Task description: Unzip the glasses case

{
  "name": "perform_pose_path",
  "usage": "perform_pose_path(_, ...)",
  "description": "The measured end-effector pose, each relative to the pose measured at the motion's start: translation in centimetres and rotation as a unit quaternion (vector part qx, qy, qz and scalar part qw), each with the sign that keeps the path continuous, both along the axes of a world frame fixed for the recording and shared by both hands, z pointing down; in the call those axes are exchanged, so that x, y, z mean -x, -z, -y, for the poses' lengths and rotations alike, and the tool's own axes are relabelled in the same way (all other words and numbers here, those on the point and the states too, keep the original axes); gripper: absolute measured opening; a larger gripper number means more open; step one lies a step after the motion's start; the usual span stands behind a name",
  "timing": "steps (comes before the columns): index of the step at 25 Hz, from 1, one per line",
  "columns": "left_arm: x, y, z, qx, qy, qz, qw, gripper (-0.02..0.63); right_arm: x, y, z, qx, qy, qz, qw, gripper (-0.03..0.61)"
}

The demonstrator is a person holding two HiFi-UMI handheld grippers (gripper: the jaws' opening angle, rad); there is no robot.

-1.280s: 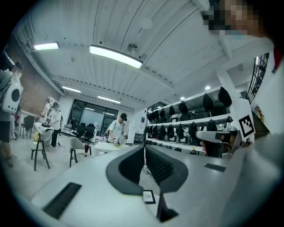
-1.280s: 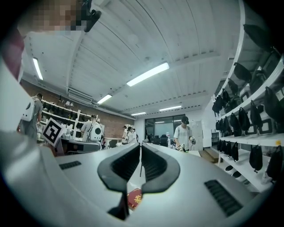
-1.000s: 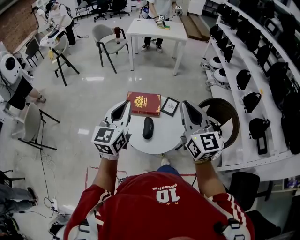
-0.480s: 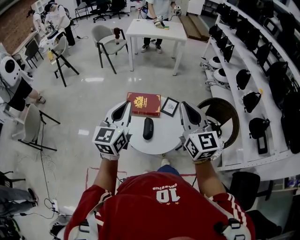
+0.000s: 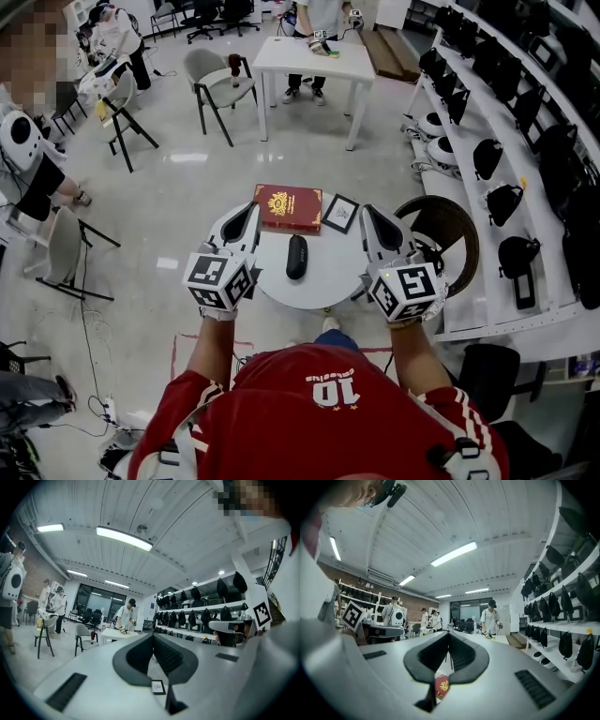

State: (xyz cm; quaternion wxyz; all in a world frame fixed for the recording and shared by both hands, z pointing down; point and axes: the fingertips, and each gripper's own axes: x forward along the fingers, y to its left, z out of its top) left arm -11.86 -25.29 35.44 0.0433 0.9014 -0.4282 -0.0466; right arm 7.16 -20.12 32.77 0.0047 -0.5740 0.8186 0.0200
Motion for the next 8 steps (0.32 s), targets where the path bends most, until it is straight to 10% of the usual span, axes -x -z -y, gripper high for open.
perform_pose_path(8,-0.12,-0.27,0.14,0.003,0.001,0.005,1.0,0.008,-0.14,-0.15,0.07,0.003,0.001,-0.001,1.0,0.015)
